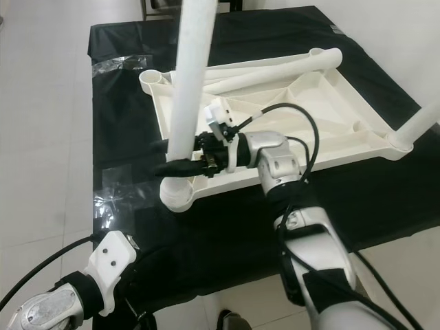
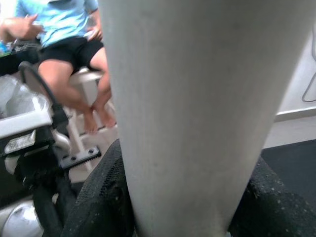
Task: Building children table
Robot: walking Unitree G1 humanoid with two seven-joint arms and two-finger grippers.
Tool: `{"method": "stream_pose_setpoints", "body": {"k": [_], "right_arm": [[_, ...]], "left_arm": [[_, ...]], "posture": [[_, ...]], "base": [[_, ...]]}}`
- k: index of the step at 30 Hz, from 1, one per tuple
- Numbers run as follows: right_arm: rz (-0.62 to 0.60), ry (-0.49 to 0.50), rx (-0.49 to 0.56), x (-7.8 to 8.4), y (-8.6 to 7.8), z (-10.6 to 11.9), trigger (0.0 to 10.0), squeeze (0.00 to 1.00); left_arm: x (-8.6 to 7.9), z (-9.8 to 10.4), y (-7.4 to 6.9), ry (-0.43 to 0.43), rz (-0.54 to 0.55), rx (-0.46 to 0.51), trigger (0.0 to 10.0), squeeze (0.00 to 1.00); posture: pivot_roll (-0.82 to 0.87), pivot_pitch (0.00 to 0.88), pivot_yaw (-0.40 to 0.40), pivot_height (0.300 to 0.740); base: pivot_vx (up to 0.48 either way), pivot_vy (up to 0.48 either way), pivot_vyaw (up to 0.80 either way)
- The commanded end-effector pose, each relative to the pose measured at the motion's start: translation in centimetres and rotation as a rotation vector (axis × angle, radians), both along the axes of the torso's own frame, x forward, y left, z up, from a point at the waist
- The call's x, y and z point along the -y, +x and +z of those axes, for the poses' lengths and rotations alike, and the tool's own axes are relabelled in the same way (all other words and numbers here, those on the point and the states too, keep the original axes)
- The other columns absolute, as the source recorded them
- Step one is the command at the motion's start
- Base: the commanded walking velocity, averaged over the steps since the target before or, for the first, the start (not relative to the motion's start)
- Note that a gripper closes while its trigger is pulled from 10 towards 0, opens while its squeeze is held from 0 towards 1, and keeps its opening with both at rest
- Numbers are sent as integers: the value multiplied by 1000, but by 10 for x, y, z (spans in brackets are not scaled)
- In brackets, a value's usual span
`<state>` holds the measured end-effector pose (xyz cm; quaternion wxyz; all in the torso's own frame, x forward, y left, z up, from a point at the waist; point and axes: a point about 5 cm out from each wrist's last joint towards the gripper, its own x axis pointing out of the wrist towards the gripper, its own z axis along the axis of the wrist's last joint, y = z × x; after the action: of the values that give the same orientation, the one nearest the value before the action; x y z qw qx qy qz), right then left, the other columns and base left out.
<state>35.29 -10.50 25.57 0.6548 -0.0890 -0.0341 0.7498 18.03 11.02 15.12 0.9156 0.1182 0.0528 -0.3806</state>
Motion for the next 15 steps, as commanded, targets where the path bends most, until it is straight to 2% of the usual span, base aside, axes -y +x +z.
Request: {"method": "stream_pose_setpoints", "body": {"k": [1,5,7,8,15], "right_arm": [[4,-107,-18,2,0,-15,10000,0],[-2,-167,35,2,3,-14,10000,0],[-2,-167,35,2,3,-14,10000,0],[15,-194,80,-2,4,-11,10000,0],[37,-215,96,-6,3,-9,10000,0]], "left_arm": [[-2,-4,-3,26,-3,-21,10000,0],[-3,-3,-4,28,-2,-20,10000,0],[-3,-3,-4,28,-2,-20,10000,0],[-3,-3,-5,30,0,-20,10000,0],[-3,-2,-5,31,1,-21,10000,0]], "posture": [[151,287,-46,740],[155,291,-46,740],[155,291,-46,740],[159,298,-45,740],[161,301,-47,740]], "base": [[0,0,0],[0,0,0],[0,0,0],[0,0,0],[0,0,0]]}}
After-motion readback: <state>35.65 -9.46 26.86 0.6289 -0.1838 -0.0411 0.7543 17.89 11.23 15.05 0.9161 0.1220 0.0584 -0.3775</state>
